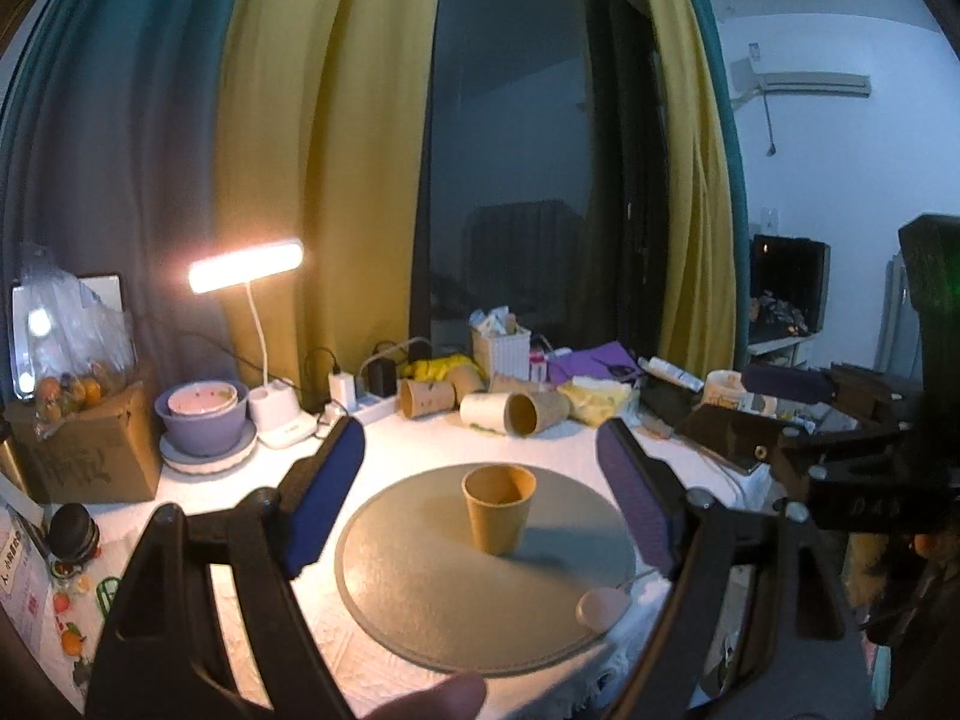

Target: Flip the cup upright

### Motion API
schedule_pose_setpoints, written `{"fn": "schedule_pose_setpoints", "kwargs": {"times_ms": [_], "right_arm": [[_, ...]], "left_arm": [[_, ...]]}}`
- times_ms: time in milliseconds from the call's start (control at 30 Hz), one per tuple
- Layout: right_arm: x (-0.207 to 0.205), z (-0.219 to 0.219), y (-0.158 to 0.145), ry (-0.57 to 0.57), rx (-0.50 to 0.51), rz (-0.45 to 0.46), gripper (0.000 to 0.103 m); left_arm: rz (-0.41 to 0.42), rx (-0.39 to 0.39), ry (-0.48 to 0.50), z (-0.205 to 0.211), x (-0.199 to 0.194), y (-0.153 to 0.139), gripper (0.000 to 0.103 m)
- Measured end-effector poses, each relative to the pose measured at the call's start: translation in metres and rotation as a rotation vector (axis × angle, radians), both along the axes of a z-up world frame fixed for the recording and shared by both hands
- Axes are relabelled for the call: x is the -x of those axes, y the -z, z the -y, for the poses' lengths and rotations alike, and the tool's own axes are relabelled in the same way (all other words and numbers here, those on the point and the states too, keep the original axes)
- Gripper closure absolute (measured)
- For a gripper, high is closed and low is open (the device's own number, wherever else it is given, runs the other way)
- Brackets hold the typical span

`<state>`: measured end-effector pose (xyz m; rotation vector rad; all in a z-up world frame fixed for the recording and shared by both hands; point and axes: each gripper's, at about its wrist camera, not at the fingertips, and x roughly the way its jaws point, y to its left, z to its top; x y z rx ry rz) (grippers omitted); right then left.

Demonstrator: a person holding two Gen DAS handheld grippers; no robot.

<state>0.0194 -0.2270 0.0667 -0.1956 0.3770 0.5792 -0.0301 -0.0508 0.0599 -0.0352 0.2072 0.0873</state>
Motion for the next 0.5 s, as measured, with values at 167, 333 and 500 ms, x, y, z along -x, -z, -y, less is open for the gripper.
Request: {"fn": "schedule_pose_setpoints", "kwargs": {"times_ms": [167, 333, 500], "right_arm": [[0.005, 0.003, -0.006, 0.000, -0.016, 0.011, 0.027], [0.009, 0.001, -0.009, -0.013, -0.035, 0.010, 0.027], [0.009, -0.003, -0.010, -0.022, -0.056, 0.001, 0.027]], "left_arm": [[0.028, -0.007, 0.003, 0.000, 0.010, -0.006, 0.022], [0.031, 0.014, 0.013, -0.003, 0.015, -0.008, 0.022], [0.025, 0.031, 0.012, -0.007, 0.019, -0.008, 0.022]]}}
